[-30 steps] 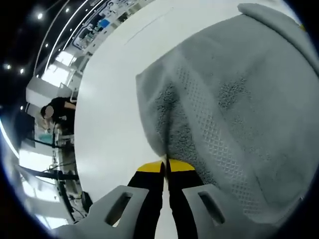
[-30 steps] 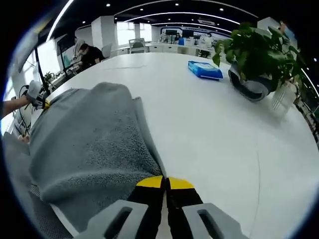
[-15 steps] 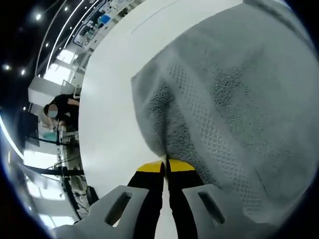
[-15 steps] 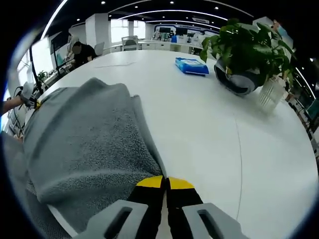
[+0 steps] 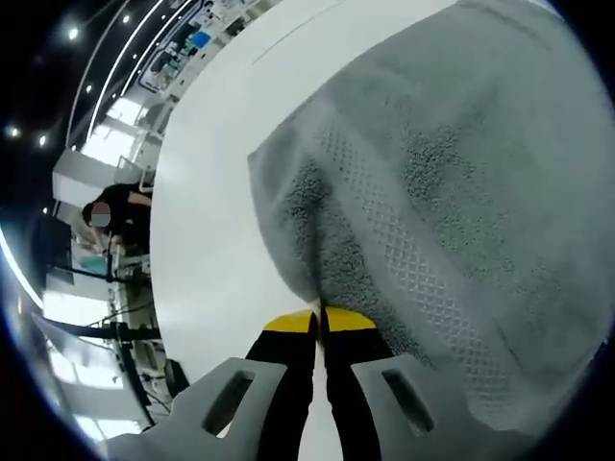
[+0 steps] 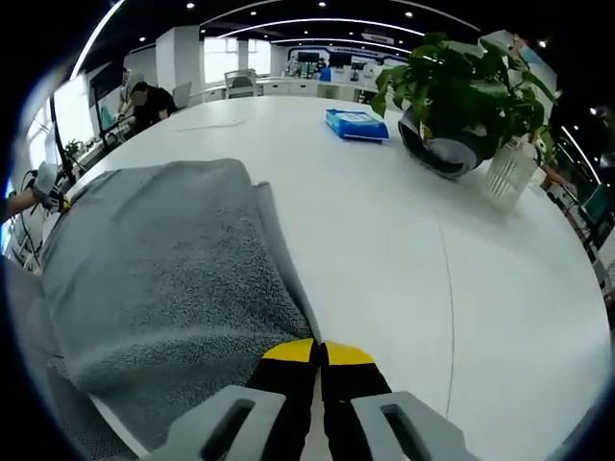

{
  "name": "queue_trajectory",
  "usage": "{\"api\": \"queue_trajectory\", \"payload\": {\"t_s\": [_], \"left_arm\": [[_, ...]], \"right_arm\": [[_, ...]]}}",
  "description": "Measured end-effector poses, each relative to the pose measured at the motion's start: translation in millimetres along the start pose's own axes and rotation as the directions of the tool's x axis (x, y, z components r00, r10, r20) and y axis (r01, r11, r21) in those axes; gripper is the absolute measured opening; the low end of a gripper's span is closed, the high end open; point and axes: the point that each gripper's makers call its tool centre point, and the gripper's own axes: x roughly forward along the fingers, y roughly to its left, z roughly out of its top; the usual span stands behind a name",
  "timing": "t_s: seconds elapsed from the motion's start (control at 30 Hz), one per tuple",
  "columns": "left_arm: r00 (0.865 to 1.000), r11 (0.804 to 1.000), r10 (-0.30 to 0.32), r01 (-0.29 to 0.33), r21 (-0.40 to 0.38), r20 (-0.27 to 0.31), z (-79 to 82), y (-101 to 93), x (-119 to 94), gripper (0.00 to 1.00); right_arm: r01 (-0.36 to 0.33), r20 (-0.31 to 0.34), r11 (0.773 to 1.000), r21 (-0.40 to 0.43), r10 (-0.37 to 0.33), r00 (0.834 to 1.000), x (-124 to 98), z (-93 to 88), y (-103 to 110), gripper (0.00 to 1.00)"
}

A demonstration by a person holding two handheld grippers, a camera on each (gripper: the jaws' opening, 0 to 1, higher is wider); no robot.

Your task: Open the folded towel by lifting each exposed corner and separating the folded layers until the towel lies flat within the target outline without major curled edges

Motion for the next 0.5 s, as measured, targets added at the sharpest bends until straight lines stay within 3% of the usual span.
{"api": "queue_trajectory", "payload": {"t_s": [0.07, 0.13, 0.2, 0.27, 0.3, 0.33, 0.4, 0.5], "left_arm": [[1.000, 0.999, 0.017, -0.017, -0.044, 0.005, -0.4, 0.0, 0, 0.01], [0.999, 0.999, 0.030, -0.030, -0.011, 0.023, -0.2, -0.9, -1, 0.01], [0.999, 0.999, 0.040, -0.041, 0.014, 0.033, -0.1, -1.5, 0, 0.01], [0.998, 0.999, 0.043, -0.044, 0.019, 0.037, 0.4, -0.9, 0, 0.01], [0.998, 0.999, 0.045, -0.045, 0.013, 0.035, 0.5, -0.4, 0, 0.01], [0.998, 0.999, 0.047, -0.047, 0.005, 0.032, 0.5, -0.1, 1, 0.01], [0.998, 0.997, 0.066, -0.066, -0.038, 0.017, 0.3, 0.6, 1, 0.01], [0.997, 0.996, 0.082, -0.082, -0.033, 0.006, 0.9, -0.2, 1, 0.01]], "right_arm": [[-0.013, 0.015, 1.000, 0.028, 0.012, 1.000, 1, 0.1, -1, 0.00], [-0.039, 0.026, 0.999, 0.021, 0.038, 0.999, 0, -0.5, 0, 0.00], [-0.086, 0.020, 0.994, 0.075, 0.084, 0.996, -1, -0.5, 4, 0.00], [-0.138, 0.086, 0.988, 0.063, 0.132, 0.987, -4, 17.8, 9, 0.01], [-0.124, 0.162, 0.992, 0.034, 0.117, 0.980, -6, 40.0, 7, 0.01], [-0.121, 0.190, 0.993, 0.009, 0.117, 0.975, -7, 52.5, 7, 0.01], [-0.111, 0.196, 0.994, -0.007, 0.111, 0.974, -2, 70.3, 8, 0.03], [-0.137, 0.191, 0.990, -0.024, 0.139, 0.972, 19, 97.3, 16, 0.05]]}}
